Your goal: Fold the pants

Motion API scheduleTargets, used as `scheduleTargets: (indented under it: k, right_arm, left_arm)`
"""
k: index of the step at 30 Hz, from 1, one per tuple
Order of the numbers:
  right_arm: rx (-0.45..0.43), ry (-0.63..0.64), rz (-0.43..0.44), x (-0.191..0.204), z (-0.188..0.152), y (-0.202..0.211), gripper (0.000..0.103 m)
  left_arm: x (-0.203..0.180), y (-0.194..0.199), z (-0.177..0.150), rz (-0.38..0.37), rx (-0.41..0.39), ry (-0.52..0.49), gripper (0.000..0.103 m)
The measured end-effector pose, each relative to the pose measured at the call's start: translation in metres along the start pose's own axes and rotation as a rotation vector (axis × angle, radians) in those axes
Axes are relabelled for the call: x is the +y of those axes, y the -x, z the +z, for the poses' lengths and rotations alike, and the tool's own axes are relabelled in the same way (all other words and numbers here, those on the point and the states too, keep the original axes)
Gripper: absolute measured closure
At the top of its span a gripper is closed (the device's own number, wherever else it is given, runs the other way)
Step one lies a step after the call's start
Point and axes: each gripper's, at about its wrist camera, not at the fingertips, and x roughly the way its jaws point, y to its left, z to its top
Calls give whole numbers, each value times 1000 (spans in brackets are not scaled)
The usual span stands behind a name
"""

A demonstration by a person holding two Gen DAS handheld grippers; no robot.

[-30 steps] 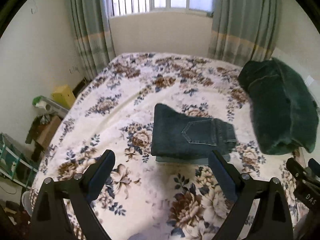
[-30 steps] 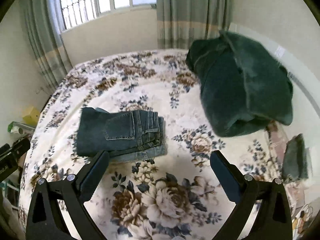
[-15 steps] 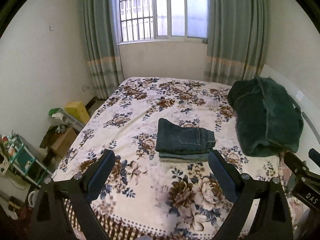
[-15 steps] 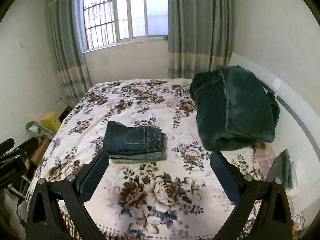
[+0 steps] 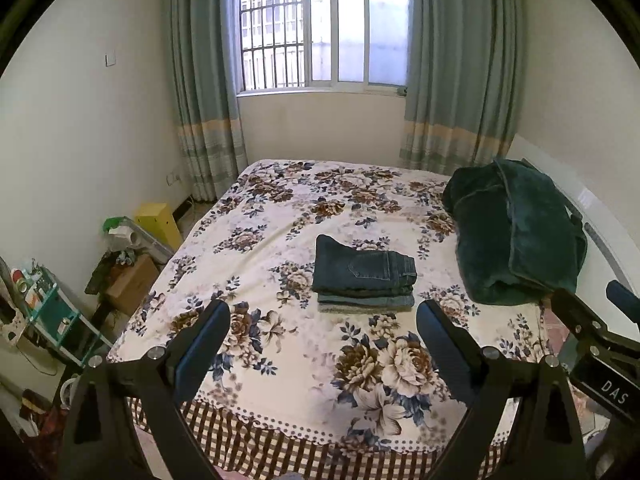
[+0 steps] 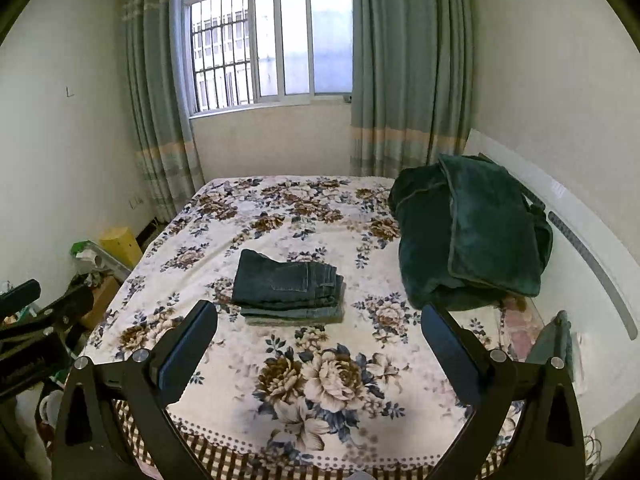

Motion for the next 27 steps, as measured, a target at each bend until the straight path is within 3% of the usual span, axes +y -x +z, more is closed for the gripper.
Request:
scheduleTargets:
  k: [2, 27]
  right_arm:
    - [-11, 5, -3, 3, 1, 8, 0]
    - [-27, 2, 2, 8, 2, 26, 0]
  left_arm:
    - [2, 4, -1, -9, -4, 4, 0]
    - [6, 28, -9, 18, -46, -5, 0]
